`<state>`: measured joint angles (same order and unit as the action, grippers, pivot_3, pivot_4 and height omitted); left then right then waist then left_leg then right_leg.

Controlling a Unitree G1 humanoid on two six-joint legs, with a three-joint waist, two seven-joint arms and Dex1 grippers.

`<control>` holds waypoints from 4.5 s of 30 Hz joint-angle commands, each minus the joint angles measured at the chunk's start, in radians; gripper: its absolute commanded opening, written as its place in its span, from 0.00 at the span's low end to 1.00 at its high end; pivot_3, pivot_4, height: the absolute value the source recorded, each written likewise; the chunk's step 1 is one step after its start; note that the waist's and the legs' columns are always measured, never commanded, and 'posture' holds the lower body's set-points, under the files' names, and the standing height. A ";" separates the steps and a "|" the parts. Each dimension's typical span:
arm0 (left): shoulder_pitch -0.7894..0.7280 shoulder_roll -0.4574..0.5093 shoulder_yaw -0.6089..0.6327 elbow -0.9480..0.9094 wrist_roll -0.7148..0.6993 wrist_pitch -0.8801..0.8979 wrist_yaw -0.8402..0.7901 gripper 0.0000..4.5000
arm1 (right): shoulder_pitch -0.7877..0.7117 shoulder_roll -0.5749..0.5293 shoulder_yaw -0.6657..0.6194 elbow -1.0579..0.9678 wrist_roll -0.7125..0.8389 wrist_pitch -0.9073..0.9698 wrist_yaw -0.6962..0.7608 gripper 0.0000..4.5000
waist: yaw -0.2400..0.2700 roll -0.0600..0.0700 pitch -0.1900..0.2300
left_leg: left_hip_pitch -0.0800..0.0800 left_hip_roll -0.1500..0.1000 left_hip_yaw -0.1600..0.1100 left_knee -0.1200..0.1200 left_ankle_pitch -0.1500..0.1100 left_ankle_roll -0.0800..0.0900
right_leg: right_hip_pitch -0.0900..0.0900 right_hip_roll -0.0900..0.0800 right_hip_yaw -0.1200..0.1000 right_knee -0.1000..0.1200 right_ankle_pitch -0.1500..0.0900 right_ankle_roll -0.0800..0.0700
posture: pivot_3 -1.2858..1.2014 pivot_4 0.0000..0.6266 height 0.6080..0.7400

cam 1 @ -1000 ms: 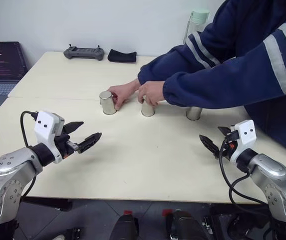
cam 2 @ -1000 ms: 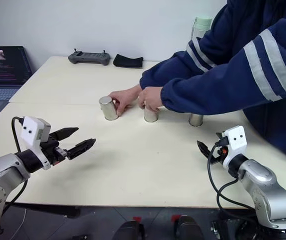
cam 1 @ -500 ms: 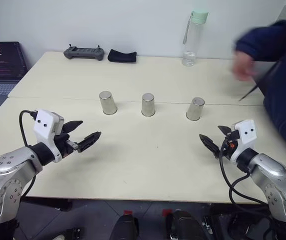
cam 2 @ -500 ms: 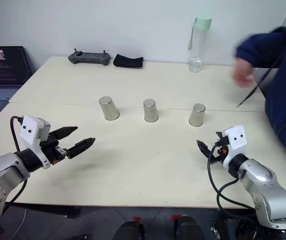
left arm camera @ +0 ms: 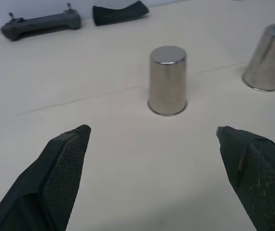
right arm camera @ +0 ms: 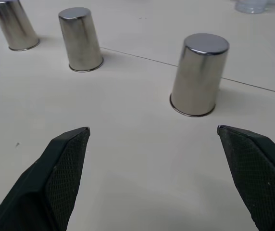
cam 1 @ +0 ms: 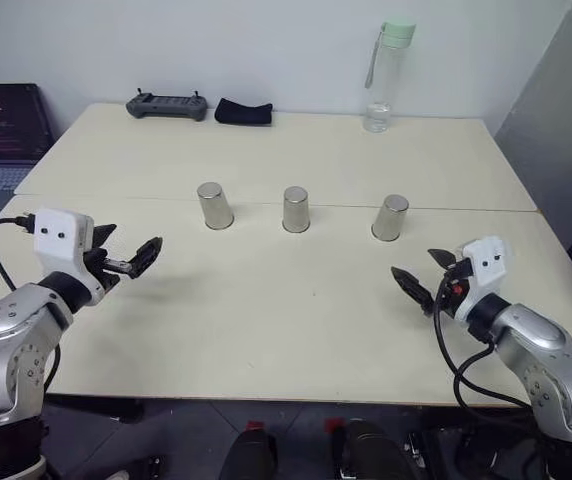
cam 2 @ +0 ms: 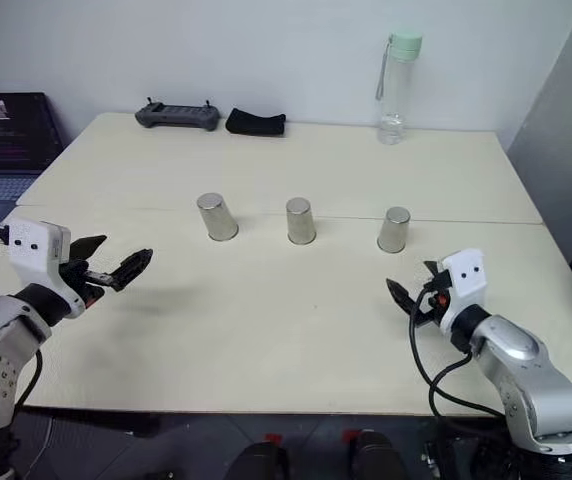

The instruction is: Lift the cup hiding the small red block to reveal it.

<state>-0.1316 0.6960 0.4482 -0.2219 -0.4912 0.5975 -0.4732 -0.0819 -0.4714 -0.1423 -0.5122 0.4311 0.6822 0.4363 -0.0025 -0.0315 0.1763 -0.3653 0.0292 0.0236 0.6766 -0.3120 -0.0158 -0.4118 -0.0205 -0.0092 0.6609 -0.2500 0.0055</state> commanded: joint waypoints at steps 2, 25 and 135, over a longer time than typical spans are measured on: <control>-0.101 -0.120 -0.072 0.079 0.068 -0.116 0.095 1.00 | -0.052 0.035 -0.004 -0.111 0.188 0.020 0.078 1.00 | 0.003 0.000 0.000 | 0.000 0.000 -0.001 0.000 0.000 0.000 | 0.000 0.000 0.000 0.000 0.000 0.000 | 0.52 0.24 1.00; -0.406 -0.308 -0.219 0.539 0.229 -0.407 0.120 1.00 | -0.148 -0.001 0.029 -0.200 0.342 0.053 0.034 1.00 | 0.001 -0.004 -0.002 | -0.001 -0.001 -0.002 0.001 0.000 0.000 | 0.001 -0.001 -0.002 0.001 0.001 0.000 | 0.52 0.24 1.00; -0.958 -0.398 -0.237 1.507 0.409 -0.824 0.190 0.99 | -0.033 0.007 0.025 -0.271 0.322 0.043 -0.139 1.00 | 0.000 -0.005 -0.002 | -0.002 -0.003 -0.001 0.001 0.000 0.000 | 0.001 0.001 -0.004 0.000 0.001 0.001 | 0.52 0.24 1.00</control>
<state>-1.0586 0.2896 0.2056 1.2946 -0.0906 -0.2041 -0.2919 -0.1162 -0.4617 -0.0968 -0.7428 0.7442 0.7420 0.3029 -0.0022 -0.0362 0.1748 -0.3674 0.0261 0.0223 0.6780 -0.3119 -0.0158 -0.4110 -0.0194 -0.0129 0.6613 -0.2485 0.0063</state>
